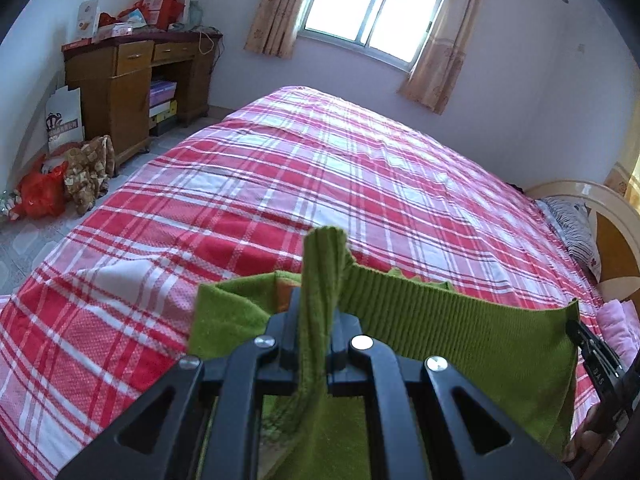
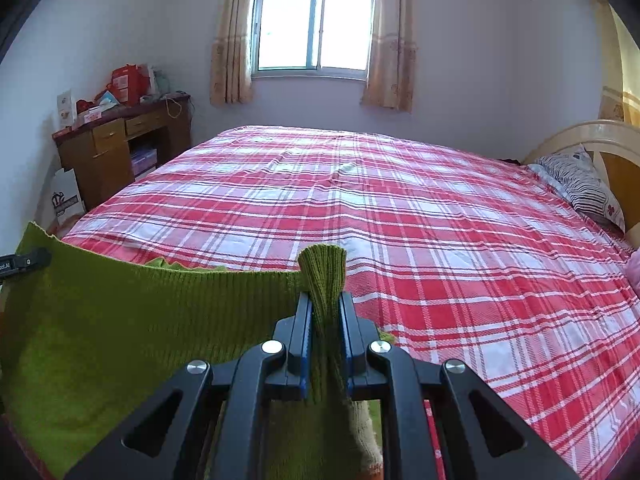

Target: Fold small clothes

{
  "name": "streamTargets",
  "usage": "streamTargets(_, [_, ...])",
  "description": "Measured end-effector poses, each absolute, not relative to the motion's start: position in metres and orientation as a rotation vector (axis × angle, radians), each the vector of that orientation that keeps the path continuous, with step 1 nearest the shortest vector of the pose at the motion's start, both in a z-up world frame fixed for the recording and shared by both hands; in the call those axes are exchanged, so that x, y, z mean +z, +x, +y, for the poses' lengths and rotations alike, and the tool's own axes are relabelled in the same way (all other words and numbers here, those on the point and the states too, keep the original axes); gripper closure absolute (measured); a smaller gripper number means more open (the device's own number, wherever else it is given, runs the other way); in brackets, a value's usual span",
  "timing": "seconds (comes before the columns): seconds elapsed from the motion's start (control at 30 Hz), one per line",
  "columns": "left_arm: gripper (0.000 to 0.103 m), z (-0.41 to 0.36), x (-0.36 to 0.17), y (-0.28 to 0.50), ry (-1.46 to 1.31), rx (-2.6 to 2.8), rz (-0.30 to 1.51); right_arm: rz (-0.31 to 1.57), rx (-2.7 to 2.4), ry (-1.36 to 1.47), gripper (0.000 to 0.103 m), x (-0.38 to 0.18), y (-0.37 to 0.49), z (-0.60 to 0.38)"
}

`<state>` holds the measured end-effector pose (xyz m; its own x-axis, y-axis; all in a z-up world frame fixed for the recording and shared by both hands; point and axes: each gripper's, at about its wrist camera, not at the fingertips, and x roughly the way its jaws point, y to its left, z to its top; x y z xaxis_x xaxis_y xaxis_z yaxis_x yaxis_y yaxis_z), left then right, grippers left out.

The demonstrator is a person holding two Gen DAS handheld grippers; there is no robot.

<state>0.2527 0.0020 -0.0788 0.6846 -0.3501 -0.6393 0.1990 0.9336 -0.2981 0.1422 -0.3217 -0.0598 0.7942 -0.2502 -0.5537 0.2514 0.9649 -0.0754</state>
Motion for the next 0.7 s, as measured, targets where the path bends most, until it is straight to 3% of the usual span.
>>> streamTargets(0.4, [0.095, -0.022, -0.08, 0.283, -0.137, -0.233, 0.761, 0.627, -0.319, 0.006, 0.091, -0.076, 0.183, -0.334])
streamTargets(0.7, [0.097, -0.036, -0.112, 0.314, -0.042, -0.123, 0.804, 0.729, -0.354, 0.016, 0.091, -0.115, 0.217, -0.348])
